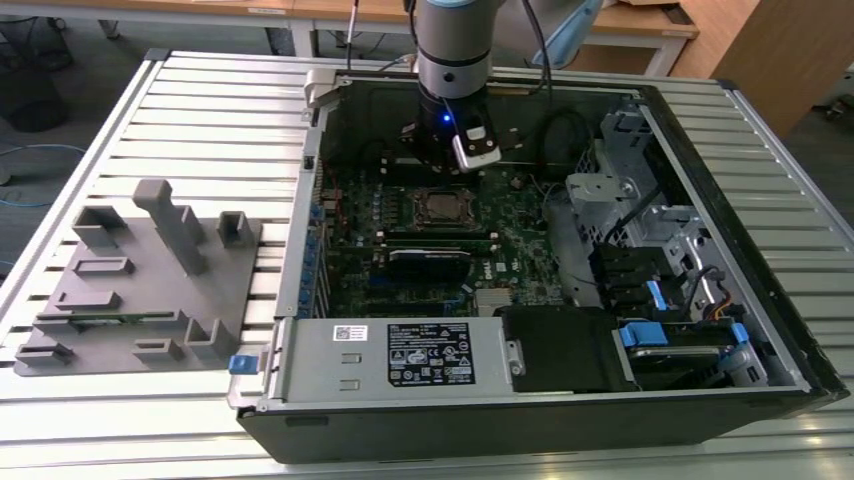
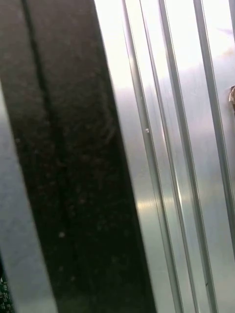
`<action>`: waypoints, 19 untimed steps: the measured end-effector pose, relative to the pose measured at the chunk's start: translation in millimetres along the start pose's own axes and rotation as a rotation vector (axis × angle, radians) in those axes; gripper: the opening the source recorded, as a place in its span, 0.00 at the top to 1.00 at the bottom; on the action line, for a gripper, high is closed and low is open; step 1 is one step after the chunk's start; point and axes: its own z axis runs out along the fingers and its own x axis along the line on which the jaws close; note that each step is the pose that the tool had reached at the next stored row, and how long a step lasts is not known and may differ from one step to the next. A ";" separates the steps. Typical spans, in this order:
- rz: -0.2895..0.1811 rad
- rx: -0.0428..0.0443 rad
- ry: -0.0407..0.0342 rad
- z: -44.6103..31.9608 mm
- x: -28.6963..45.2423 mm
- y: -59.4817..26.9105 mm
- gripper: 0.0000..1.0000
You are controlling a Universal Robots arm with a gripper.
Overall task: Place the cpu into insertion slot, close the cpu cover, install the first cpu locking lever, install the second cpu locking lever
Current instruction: 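Install the first cpu locking lever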
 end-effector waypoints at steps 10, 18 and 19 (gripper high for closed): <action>-0.002 0.0210 -0.0065 2.4 0.2 -0.3 0.89; -0.003 0.0268 -0.0085 4.4 0.4 0.0 0.89; -0.003 0.0268 -0.0084 4.5 0.5 0.3 0.89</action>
